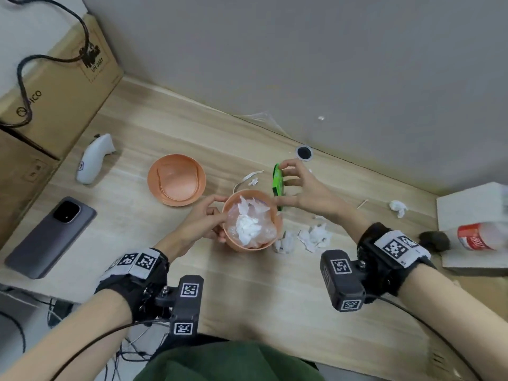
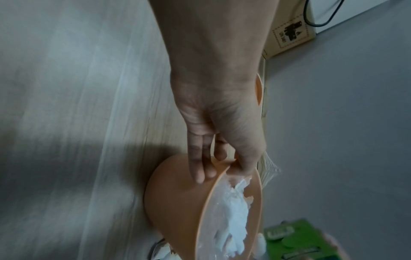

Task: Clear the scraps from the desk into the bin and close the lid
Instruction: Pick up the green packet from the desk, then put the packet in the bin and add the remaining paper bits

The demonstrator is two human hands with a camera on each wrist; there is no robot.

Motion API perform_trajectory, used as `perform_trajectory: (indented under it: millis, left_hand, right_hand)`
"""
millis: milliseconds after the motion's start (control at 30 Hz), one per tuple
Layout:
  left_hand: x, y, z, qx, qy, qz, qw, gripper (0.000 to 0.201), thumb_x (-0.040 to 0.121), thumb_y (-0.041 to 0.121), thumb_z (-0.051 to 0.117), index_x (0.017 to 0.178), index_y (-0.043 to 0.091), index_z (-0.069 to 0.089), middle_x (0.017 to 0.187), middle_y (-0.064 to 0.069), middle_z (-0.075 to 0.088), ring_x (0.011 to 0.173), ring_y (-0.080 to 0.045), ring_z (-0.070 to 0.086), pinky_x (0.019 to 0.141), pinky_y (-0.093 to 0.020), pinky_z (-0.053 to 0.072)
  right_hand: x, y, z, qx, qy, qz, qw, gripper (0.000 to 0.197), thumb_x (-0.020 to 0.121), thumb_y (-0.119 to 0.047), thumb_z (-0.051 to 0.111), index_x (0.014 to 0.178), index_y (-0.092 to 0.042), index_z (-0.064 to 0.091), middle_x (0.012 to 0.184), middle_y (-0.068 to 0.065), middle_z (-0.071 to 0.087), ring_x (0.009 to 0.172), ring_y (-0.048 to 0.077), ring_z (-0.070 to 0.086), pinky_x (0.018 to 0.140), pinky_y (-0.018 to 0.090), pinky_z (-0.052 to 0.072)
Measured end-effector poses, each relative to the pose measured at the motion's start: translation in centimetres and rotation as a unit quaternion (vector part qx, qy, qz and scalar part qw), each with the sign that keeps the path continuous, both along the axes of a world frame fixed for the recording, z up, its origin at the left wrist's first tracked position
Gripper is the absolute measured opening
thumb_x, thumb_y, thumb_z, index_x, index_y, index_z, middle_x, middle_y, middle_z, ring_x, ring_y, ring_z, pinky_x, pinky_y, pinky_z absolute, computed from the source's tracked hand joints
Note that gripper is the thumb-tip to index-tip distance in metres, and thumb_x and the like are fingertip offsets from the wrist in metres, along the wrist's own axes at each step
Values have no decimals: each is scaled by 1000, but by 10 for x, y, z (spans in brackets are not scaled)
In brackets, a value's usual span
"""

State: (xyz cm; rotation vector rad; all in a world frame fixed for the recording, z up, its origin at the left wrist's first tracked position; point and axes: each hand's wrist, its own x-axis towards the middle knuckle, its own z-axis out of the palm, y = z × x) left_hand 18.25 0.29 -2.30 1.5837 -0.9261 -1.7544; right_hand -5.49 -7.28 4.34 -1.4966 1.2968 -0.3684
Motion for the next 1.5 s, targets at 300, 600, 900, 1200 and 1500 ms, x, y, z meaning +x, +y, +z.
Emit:
perform_trajectory:
  millis: [300, 600, 900, 1200, 1500]
  left_hand:
    - [-3, 2, -7, 15, -3, -7, 1000, 40, 85, 4, 67, 122, 15, 56, 75, -12, 49, 52, -20, 62, 61, -36, 60]
    - [-1, 11, -4, 10, -5, -8, 1000, 37, 86, -1, 61, 120, 13, 54, 74, -11, 46, 53, -20, 61, 59, -35, 59]
    - [28, 10, 6, -8, -17, -3, 1000, 39, 82, -3, 59, 117, 14, 57, 76, -14, 52, 52, -22, 59, 58, -36, 57]
    - [65, 26, 9, -9, -25, 55, 998, 40, 74, 13, 75, 111, 12, 60, 66, -8, 51, 47, -21, 54, 50, -32, 53]
    - [87, 54, 6, 9, -26, 115, 993, 54, 53, 30, 72, 104, 14, 60, 72, -16, 53, 46, -23, 50, 48, -32, 50]
  right_hand:
    - [36, 23, -22, -36, 148, 297, 943, 64, 70, -11, 77, 126, -16, 47, 125, -5, 47, 108, 11, 47, 80, 9, 34]
    - [62, 28, -68, -63, 285, 323, 900, 73, 67, -10, 73, 134, -24, 45, 126, 12, 49, 118, 29, 50, 94, 36, 46]
    - [58, 7, -7, -13, 61, 302, 951, 58, 84, -7, 63, 137, -19, 44, 130, -4, 56, 114, 5, 54, 98, 15, 43]
    - [33, 6, -52, 96, 18, -5, 995, 35, 89, 5, 44, 117, -10, 59, 109, 11, 59, 86, 17, 56, 70, 26, 49]
    - [72, 30, -114, 40, 134, 147, 979, 43, 88, 2, 47, 130, -7, 52, 118, 5, 52, 106, 18, 52, 70, -1, 36]
